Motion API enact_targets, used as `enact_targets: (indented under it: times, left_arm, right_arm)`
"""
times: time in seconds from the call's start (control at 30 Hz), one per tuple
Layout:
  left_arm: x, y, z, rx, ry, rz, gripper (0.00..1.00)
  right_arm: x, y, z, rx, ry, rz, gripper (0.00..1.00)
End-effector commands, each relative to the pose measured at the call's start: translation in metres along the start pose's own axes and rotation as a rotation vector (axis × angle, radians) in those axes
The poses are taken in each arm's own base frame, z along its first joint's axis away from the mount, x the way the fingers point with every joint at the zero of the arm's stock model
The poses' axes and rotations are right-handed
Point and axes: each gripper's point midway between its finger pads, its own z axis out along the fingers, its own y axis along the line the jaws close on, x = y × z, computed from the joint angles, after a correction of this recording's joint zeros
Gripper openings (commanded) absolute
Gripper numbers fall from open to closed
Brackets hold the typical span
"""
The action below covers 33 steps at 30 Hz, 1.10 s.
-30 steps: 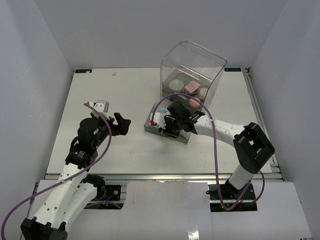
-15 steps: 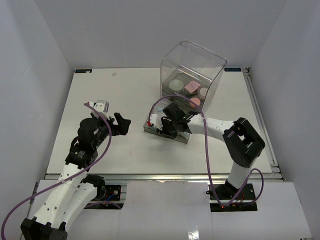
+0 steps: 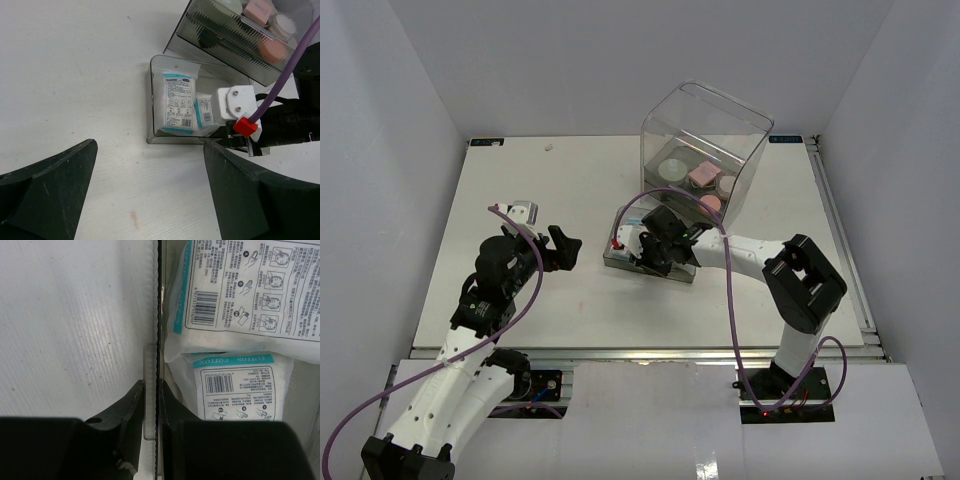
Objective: Organize the makeup
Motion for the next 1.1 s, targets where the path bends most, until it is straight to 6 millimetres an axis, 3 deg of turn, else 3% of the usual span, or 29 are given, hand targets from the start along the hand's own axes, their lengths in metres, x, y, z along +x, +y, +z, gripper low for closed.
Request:
enact_targets:
  times: [0.0, 0.27, 0.77, 1.07]
  left_arm:
    - [-0.003, 0.001, -0.001, -0.002, -0.019, 0.004, 0.98]
    - [-0.005, 0.000, -0.002, 0.000, -0.027, 0.004, 0.98]
    - [-0.005, 0.001, -0.003, -0.006, -0.030, 0.004, 0.98]
    - [-0.007, 0.001, -0.004, -0.007, -0.035, 0.005, 0.98]
  right_arm:
    - [0.000, 0.002, -0.014, 0.038, 0.001, 0.067, 0.08]
    - [0.014, -0.005, -0.027, 0.149, 0.033, 0.185, 0.08]
    - [0.005, -0.034, -0.022, 0.325, 0.011, 0.398, 0.08]
    - [0.004, -0.056, -0.019, 0.414, 0.015, 0.414, 0.08]
